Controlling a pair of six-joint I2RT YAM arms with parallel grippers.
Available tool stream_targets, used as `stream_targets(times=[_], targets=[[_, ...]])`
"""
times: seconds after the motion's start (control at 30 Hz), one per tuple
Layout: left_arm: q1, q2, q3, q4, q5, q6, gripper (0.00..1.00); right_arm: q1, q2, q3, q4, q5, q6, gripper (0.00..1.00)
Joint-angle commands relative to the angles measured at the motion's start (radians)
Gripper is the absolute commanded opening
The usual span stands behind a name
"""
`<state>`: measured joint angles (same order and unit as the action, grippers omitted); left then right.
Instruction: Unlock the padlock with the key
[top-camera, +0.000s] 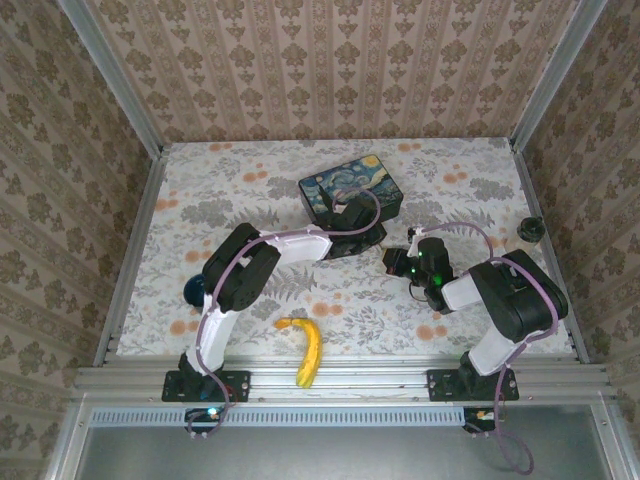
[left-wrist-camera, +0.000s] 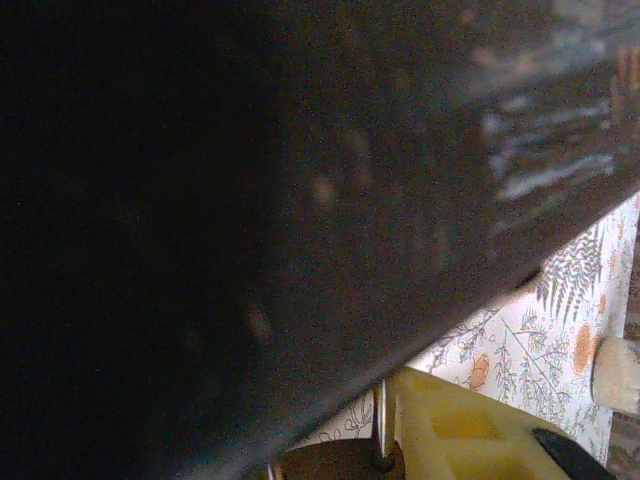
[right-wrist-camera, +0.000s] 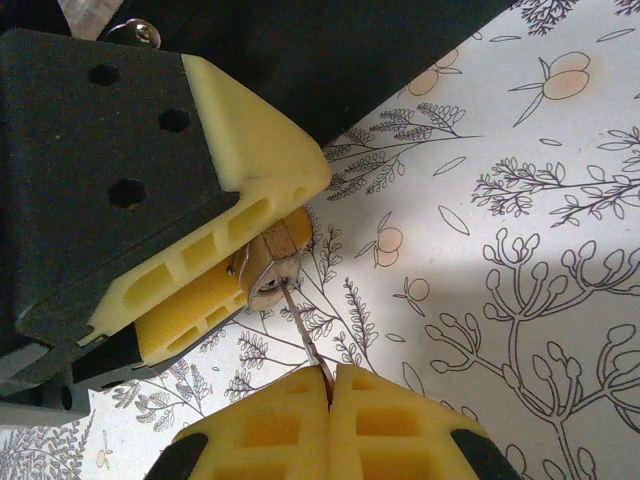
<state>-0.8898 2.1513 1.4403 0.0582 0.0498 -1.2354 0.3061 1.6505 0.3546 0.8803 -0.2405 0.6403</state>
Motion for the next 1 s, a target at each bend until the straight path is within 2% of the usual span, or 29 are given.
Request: stream_targets(times=[0.0, 0.97], targets=[[-0.002, 0.034, -0.026, 0.011, 0.113, -0.114, 0.00, 0.006, -0.021, 0.026, 0.039, -0.005, 0.013, 0.00], [-0.009, 0.042, -0.026, 0.004, 0.119, -0.120, 0.00, 0.004, -0.035, 0.024, 0.078, -0.048, 0.099, 0.00]])
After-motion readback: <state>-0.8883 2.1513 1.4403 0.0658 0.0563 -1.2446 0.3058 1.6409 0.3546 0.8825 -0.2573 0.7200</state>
